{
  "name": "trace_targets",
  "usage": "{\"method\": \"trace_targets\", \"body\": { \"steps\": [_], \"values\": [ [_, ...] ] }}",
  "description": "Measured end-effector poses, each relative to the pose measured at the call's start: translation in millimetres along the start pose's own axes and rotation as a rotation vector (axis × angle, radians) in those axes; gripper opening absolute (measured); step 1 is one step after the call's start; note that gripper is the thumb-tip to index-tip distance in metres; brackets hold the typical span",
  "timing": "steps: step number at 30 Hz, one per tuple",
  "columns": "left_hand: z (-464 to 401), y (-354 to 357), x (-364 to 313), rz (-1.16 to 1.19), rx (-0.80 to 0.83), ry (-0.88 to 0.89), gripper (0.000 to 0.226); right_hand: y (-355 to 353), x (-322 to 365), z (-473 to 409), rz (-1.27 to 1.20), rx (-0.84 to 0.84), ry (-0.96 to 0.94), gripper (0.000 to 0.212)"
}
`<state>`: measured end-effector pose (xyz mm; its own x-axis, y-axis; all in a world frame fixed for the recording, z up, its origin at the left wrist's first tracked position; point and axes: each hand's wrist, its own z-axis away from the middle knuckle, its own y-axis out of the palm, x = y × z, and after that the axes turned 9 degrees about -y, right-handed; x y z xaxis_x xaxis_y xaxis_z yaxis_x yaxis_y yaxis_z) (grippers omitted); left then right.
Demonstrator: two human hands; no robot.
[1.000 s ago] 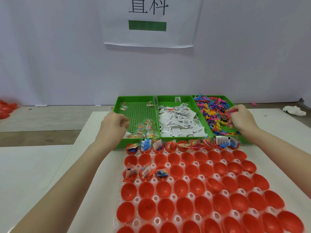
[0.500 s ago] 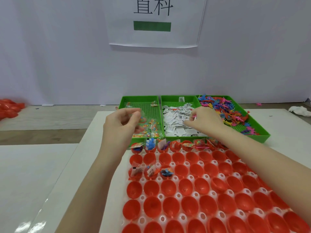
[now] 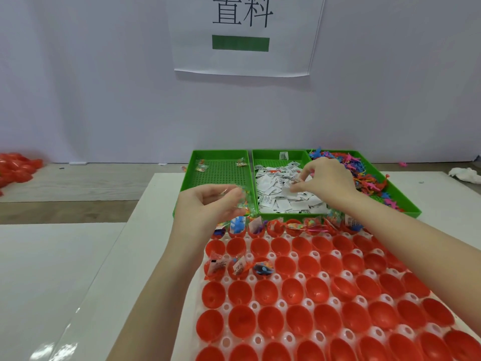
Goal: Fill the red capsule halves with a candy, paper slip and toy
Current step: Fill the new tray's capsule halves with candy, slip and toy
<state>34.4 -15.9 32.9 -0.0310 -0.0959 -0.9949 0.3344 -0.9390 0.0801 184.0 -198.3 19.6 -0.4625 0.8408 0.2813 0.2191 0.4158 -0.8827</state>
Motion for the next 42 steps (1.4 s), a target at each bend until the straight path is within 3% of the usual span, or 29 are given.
{"method": "trace_targets", "body": {
  "steps": [3,7,11,14,18,21,24,27,29,30,31,34,38,42],
  "values": [
    [0.5,0.7,2.2,-0.04,-0.003,-0.01,0.006,-8.2,-1.4,3.2,-0.084,-0.045,0.011,0.022],
    [1.1,3.5,0.9,-0.073,0.037,-0.056,0.004,-30.5,14.5,15.8,-0.703,-0.119,0.166,0.014],
    [6.7,12.0,-6.1,0.017,0.157,-0.163,0.014,-62.5,42.1,48.5,-1.063,0.171,0.081,0.014],
    [14.3,20.8,-11.4,0.016,0.284,-0.189,0.015,-74.5,63.4,70.7,-1.032,0.21,-0.056,0.007],
    [23.2,29.8,-16.4,0.051,0.341,-0.177,0.039,-70.5,69.7,83.4,-0.79,-0.012,-0.191,0.013],
    [30.3,32.9,-19.0,-0.071,0.334,-0.052,0.024,-69.0,69.2,89.2,-0.64,-0.104,-0.256,0.014],
    [33.3,34.7,-18.6,-0.077,0.28,0.015,0.015,-75.4,74.7,100.8,-0.645,-0.138,-0.2,0.007],
    [32.5,36.6,-17.8,-0.093,0.18,0.04,0.017,-87.2,81.8,99.5,-0.741,0.104,-0.075,0.047],
    [32.5,36.5,-17.4,-0.091,0.17,0.044,0.015,-95.1,73.5,112.2,-0.848,0.424,-0.048,0.055],
    [32.8,36.5,-17.0,-0.085,0.178,0.041,0.014,-96.1,73.9,116.8,-0.88,0.455,-0.082,0.05],
    [32.9,36.4,-16.4,-0.078,0.187,0.035,0.012,-97.9,73.3,117.2,-0.911,0.418,-0.105,0.041],
    [33.7,38.4,-16.4,-0.078,0.201,0.025,0.009,-97.7,81.2,110.7,-0.926,0.164,-0.129,0.043],
    [36.1,42.1,-17.5,-0.081,0.193,0.044,0.01,-89.9,73.2,114.0,-0.962,0.019,-0.202,0.023],
    [40.0,43.5,-18.9,-0.05,0.247,0.065,0.014,-88.4,73.4,111.9,-0.984,-0.171,-0.152,0.015]
  ]
}}
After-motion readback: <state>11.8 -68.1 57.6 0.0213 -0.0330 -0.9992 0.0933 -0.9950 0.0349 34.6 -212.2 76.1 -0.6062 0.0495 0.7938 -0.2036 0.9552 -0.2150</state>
